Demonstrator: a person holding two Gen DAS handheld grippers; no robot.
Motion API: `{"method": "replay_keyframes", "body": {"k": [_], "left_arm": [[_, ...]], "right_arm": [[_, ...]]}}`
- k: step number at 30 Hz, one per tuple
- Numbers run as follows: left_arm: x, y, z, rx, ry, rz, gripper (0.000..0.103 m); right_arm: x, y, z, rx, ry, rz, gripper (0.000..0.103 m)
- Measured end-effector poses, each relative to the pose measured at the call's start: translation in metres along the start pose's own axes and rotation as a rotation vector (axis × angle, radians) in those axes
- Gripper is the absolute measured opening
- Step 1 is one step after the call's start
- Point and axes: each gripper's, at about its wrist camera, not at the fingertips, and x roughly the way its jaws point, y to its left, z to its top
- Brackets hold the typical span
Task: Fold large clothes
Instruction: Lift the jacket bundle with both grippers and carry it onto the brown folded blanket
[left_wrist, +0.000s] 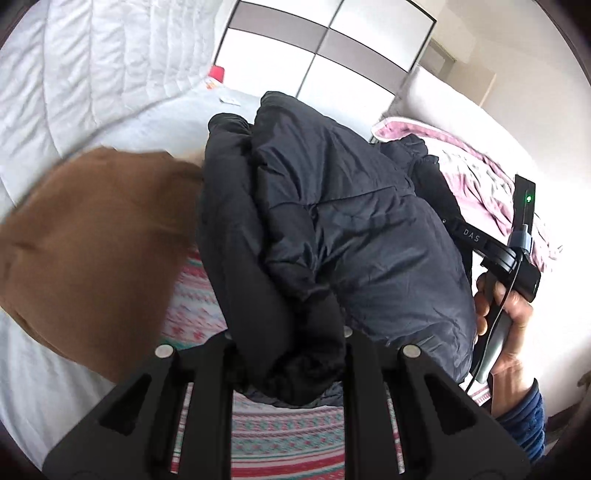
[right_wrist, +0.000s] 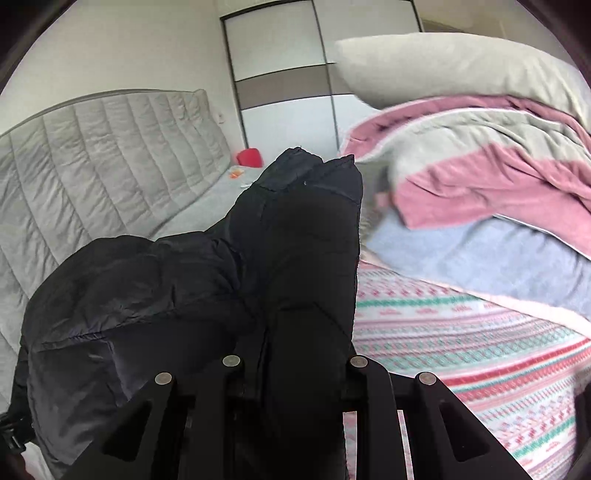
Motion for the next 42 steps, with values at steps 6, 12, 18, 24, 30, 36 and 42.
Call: {"method": "replay_keyframes", "body": {"k": [6,12,18,24,30,36,42], "left_arm": [[-0.034,0.053,0.051,-0.019,-0.059,0.084,0.018],[-0.067,0.130,0.091,-0.104,-0.127,0.175,0.018],[-0.074,0.209,0.095,-0.190,-0.141,0.267,0.018],[-0.044,0.269,0.058,-0.249,-0.078,0.325,0.018],[-0.037,0.275,0.039,-0.207,-0.100,0.317,0.021],[-0.036,0.273,0.043,-0.177,-0.101,0.338,0.023],[-0.029,0.270,0.050,-0.127,-0.091,0.372,0.024]], "right_arm": [[0.030,0.064,0.030,0.008,-0.005,0.089,0.022],[0.068,0.144,0.045,0.032,0.008,0.188,0.022],[0.119,0.207,0.033,0.112,0.086,0.329,0.022],[0.167,0.241,-0.004,0.148,0.178,0.392,0.021],[0.178,0.230,-0.015,0.161,0.194,0.434,0.022],[0.183,0.221,-0.018,0.229,0.236,0.492,0.024],[0.185,0.209,-0.029,0.307,0.237,0.506,0.024]]}}
